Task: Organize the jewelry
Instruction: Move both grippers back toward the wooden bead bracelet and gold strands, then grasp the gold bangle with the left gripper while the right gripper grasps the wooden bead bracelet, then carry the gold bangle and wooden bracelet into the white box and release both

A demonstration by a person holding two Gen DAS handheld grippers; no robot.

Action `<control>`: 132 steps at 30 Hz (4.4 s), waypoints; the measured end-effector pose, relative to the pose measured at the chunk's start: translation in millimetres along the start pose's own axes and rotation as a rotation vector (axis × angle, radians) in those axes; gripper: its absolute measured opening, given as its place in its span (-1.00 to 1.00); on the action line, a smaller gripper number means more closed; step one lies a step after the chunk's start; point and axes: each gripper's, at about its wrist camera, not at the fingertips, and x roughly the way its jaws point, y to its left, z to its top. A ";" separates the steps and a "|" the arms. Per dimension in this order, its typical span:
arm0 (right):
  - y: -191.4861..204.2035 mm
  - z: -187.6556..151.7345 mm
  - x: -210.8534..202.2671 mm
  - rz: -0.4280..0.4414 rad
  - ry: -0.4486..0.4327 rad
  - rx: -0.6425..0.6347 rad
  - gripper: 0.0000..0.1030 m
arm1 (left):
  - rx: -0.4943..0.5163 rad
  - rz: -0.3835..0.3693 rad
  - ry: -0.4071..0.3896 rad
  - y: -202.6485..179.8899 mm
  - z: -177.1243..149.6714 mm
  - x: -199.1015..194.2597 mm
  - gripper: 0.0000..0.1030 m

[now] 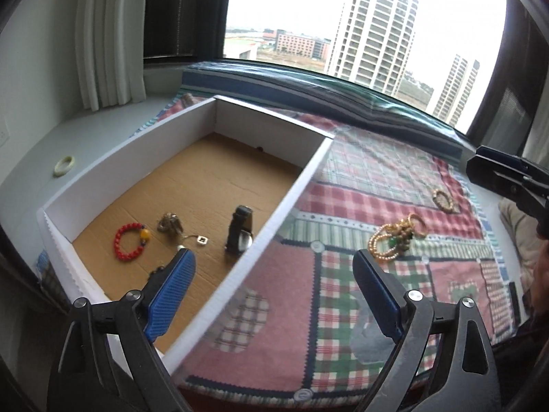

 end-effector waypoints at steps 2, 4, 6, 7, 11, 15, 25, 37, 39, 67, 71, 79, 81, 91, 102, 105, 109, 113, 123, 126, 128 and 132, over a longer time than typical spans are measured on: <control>-31.9 -22.6 -25.0 -0.060 -0.008 0.043 0.42 | 0.050 -0.042 0.024 -28.9 -12.4 9.0 0.83; -60.1 -44.3 -43.7 -0.135 0.000 0.085 0.42 | 0.085 -0.065 0.054 -55.8 -23.9 21.0 0.83; -83.9 -68.0 -56.1 -0.206 0.016 0.128 0.42 | 0.100 -0.091 0.094 -78.5 -36.2 34.9 0.83; -93.1 -80.2 -59.6 -0.232 0.027 0.148 0.42 | 0.099 -0.105 0.111 -86.9 -40.6 42.2 0.83; -124.2 -135.0 -59.8 -0.267 0.084 0.221 0.42 | 0.118 -0.112 0.160 -121.0 -61.8 60.6 0.83; -138.2 -185.1 -49.3 -0.283 0.145 0.287 0.42 | 0.147 -0.081 0.195 -138.5 -75.1 79.6 0.83; -167.8 -241.1 -21.5 -0.230 0.235 0.417 0.42 | 0.193 -0.064 0.243 -163.5 -76.8 118.8 0.83; -259.1 -240.2 9.3 -0.221 0.270 0.542 0.42 | 0.240 -0.101 0.257 -200.9 -40.8 171.6 0.83; -286.2 -230.9 17.3 -0.219 0.255 0.554 0.42 | 0.243 -0.085 0.257 -204.6 -32.9 181.3 0.83; -314.1 -234.5 66.8 0.098 0.496 0.262 0.45 | 0.192 -0.005 0.240 -251.4 4.9 246.7 0.83; -306.0 -249.9 21.8 0.087 0.355 0.401 0.45 | 0.225 0.116 0.234 -281.8 12.3 279.9 0.76; -284.2 -255.6 -35.3 0.004 0.186 0.441 0.45 | 0.439 0.185 0.227 -294.4 -32.7 255.8 0.78; -279.6 -259.3 -39.9 -0.003 0.175 0.457 0.45 | 0.457 0.161 0.245 -279.6 -47.1 237.9 0.82; -239.0 -282.9 -49.1 -0.066 0.231 0.442 0.45 | 0.251 -0.061 0.372 -183.3 -74.7 161.9 0.89; -280.3 -264.7 -29.6 -0.191 0.272 0.432 0.45 | 0.352 -0.060 0.382 -215.1 -87.2 178.5 0.64; -293.2 -255.5 -0.9 -0.198 0.335 0.367 0.45 | 0.357 -0.046 0.367 -221.3 -88.0 180.9 0.64; -303.6 -248.4 46.6 -0.171 0.404 0.280 0.45 | 0.358 -0.060 0.367 -228.5 -88.2 180.6 0.32; -311.6 -250.2 68.4 -0.159 0.443 0.277 -0.08 | 0.396 -0.124 0.367 -238.0 -91.1 173.5 -0.93; -287.8 -228.7 -5.6 -0.055 0.329 0.405 -0.72 | 0.225 -0.221 0.301 -202.7 -54.1 131.0 -0.95; -275.6 -213.8 -25.7 0.001 0.278 0.435 -0.72 | 0.209 -0.208 0.258 -186.2 -43.9 107.4 -0.95; -262.9 -203.4 -32.9 0.038 0.248 0.439 -0.72 | 0.192 -0.198 0.234 -170.4 -38.2 92.3 -0.95; -237.7 -180.8 -33.2 0.129 0.196 0.458 -0.72 | 0.151 -0.165 0.204 -131.0 -29.8 65.7 -0.95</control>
